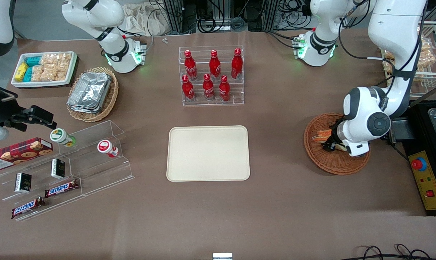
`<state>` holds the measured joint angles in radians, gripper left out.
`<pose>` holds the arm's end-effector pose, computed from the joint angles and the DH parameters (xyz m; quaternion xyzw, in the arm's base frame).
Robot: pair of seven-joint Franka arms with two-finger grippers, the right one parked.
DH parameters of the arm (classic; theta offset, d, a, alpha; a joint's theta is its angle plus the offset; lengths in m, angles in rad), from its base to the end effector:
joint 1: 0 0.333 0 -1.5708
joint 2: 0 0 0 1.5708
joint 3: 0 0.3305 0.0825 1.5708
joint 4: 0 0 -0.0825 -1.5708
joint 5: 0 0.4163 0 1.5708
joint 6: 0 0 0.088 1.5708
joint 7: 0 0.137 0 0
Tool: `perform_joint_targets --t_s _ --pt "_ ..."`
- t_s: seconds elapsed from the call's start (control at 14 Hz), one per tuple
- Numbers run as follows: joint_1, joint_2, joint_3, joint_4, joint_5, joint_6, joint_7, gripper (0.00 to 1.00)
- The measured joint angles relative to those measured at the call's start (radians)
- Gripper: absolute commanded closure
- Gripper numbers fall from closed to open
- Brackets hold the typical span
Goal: Place sandwich from basket to tray
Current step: 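Lift the sandwich and carry it with the left gripper to the tray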
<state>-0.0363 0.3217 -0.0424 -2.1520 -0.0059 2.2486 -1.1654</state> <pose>0.5588 -0.0450 0.1917 -0.8493 -0.5158 0.0963 0.0582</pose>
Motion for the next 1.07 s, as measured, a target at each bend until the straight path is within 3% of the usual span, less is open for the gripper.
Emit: perform_joint_targets --t_s 0.29,0.43,0.71,1.07 --pt "0.0 -0.034 0.012 0.018 0.001 -0.023 0.001 1.0" --pt "-0.006 -0.092 -0.004 0.063 0.002 -0.129 0.004 1.0" --pt "-0.046 -0.146 -0.16 0.25 0.004 -0.354 0.066 1.0" --pt "-0.167 -0.076 -0.299 0.324 0.042 -0.326 0.186 1.0"
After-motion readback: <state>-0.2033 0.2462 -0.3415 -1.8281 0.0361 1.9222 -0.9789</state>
